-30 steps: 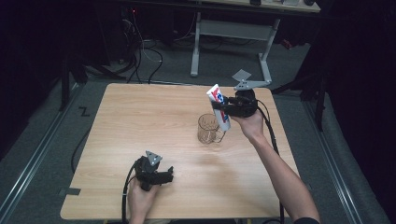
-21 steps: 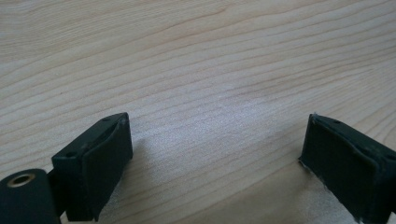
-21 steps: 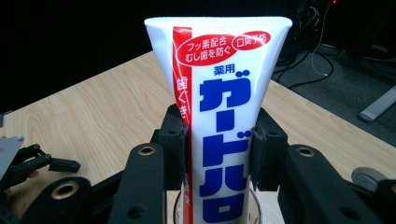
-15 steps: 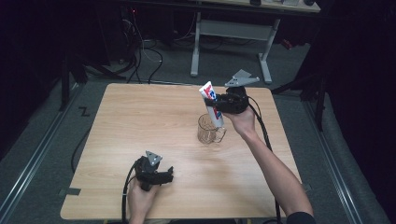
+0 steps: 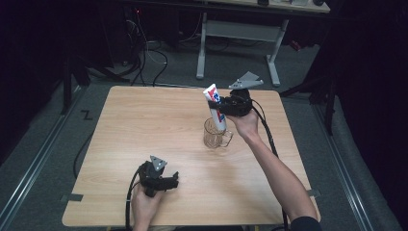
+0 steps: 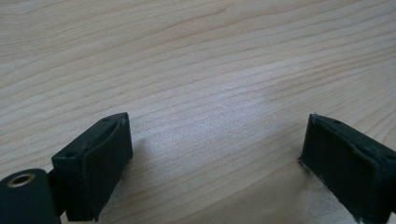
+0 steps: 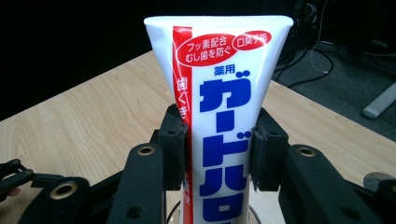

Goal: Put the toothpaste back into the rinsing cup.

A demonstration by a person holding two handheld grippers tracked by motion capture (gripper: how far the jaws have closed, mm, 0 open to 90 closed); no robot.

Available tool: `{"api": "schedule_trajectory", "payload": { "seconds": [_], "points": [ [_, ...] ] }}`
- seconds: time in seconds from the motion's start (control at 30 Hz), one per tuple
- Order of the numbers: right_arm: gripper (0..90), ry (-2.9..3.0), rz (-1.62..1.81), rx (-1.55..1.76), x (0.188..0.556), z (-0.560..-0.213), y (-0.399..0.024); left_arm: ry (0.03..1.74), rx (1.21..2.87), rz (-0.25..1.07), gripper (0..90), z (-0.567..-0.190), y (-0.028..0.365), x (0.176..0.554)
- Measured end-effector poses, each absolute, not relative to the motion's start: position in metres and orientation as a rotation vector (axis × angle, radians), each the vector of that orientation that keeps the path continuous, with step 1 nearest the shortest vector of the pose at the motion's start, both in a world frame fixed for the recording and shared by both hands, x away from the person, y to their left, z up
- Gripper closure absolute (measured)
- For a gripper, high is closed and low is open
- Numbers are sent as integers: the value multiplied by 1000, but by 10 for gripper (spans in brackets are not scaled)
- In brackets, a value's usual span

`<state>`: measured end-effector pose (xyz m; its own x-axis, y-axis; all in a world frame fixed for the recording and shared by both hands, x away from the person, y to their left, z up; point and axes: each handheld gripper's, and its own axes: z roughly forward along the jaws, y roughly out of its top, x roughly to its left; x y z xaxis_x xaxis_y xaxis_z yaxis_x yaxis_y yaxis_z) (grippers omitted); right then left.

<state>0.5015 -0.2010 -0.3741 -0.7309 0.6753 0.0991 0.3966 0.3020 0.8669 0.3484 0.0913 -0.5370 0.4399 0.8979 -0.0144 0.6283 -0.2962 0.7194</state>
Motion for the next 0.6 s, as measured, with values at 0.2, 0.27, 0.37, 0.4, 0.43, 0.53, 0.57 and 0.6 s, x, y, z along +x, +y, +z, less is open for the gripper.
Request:
{"api": "schedule_trajectory", "payload": {
  "seconds": [0.2,0.27,0.37,0.4,0.43,0.53,0.57,0.6],
  "points": [
    [629,2297,1365,963,504,-380,-195,1278,2031,525,89,-537,91,348],
    [628,2300,1351,962,504,-381,-193,1277,2032,525,89,-537,91,348],
    [627,2300,1337,963,505,-383,-192,1277,2034,525,89,-537,91,348],
    [627,2300,1337,963,505,-383,-192,1277,2034,525,89,-537,91,348],
    [627,2302,1336,969,505,-383,-192,1276,2034,525,89,-537,91,348],
    [625,2306,1331,973,506,-385,-193,1277,2034,525,89,-537,91,348],
    [625,2305,1331,978,507,-385,-193,1277,2034,524,89,-537,91,348],
    [625,2304,1333,986,507,-386,-193,1277,2034,525,89,-537,91,348]
  ]
}}
